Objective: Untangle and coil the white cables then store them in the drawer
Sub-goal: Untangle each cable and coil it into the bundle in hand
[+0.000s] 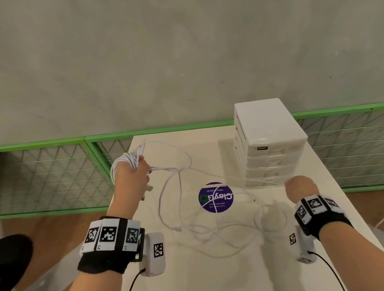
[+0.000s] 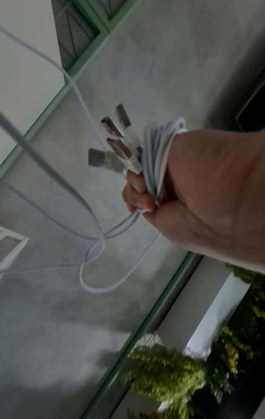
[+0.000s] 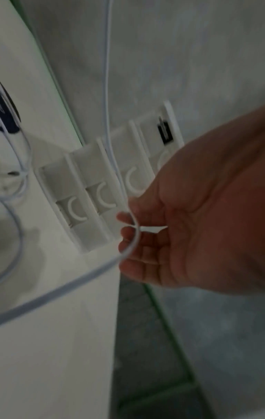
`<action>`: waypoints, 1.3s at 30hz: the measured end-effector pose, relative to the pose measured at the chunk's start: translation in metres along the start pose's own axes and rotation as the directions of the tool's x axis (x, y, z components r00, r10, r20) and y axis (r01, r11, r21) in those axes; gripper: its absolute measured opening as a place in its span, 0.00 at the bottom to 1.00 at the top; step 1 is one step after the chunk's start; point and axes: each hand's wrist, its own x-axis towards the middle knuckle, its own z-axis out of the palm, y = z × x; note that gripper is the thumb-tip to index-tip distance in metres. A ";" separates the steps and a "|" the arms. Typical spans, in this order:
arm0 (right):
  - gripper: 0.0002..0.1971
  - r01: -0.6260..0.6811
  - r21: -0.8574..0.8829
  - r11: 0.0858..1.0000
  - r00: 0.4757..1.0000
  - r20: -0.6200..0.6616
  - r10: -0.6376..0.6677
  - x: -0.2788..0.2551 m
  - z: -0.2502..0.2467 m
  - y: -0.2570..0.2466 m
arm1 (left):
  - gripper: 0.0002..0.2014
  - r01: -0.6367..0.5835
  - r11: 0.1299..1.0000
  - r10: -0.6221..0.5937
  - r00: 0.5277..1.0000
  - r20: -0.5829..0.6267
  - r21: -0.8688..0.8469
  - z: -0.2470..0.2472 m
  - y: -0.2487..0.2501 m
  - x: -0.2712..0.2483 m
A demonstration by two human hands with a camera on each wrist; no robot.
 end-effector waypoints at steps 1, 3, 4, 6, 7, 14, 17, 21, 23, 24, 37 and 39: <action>0.16 0.127 0.019 0.992 0.990 -0.059 -0.126 -0.006 0.001 -0.010 | 0.19 0.011 1.000 -0.011 1.000 0.014 0.011 0.005 0.000 -0.001; 0.16 0.472 0.242 0.848 0.880 -0.184 -0.437 -0.029 -0.004 -0.040 | 0.19 0.016 1.000 -0.017 0.999 0.044 0.024 0.014 0.000 -0.006; 0.17 0.577 0.373 0.727 0.811 -0.151 -0.566 -0.047 -0.011 -0.060 | 0.19 0.006 1.000 -0.007 0.998 0.066 0.016 0.019 0.000 -0.008; 0.20 0.651 0.477 0.590 0.651 0.048 -0.757 -0.080 -0.020 -0.095 | 0.17 -0.022 1.000 0.023 0.994 0.106 -0.011 0.025 0.001 -0.013; 0.19 0.694 0.463 0.552 0.576 0.104 -0.811 -0.092 -0.021 -0.108 | 0.17 -0.031 0.999 0.033 0.993 0.117 -0.016 0.027 0.002 -0.015; 0.09 0.568 0.552 0.611 0.780 -0.125 -0.613 -0.067 -0.012 -0.095 | 0.20 0.007 0.998 -0.009 0.999 0.037 0.065 0.013 -0.004 -0.004; 0.10 0.413 0.589 0.695 0.903 -0.166 -0.397 -0.037 -0.004 -0.065 | 0.20 -0.008 0.996 0.005 1.000 0.027 0.092 0.006 -0.007 -0.007; 0.12 0.108 0.666 0.738 0.989 -0.148 -0.012 -0.009 0.003 -0.022 | 0.18 0.073 0.986 -0.066 0.996 -0.056 0.146 -0.003 -0.016 0.003; 0.12 -0.019 0.689 0.724 0.999 -0.015 0.040 -0.003 0.000 -0.005 | 0.19 0.103 0.985 -0.091 0.992 -0.090 0.136 -0.008 -0.013 0.006; 0.11 -0.034 0.671 0.741 0.999 0.054 -0.002 -0.002 0.001 -0.003 | 0.20 0.107 0.987 -0.098 0.992 -0.078 0.123 -0.007 -0.009 0.005; 0.17 0.562 0.484 0.671 0.707 0.141 -0.694 -0.077 -0.013 -0.086 | 0.12 0.089 0.995 -0.072 0.956 0.284 -0.048 0.033 0.009 -0.026; 0.17 0.544 0.640 0.544 0.587 0.173 -0.791 -0.098 -0.027 -0.102 | 0.07 0.105 0.988 -0.061 0.941 0.332 -0.117 0.036 0.014 -0.031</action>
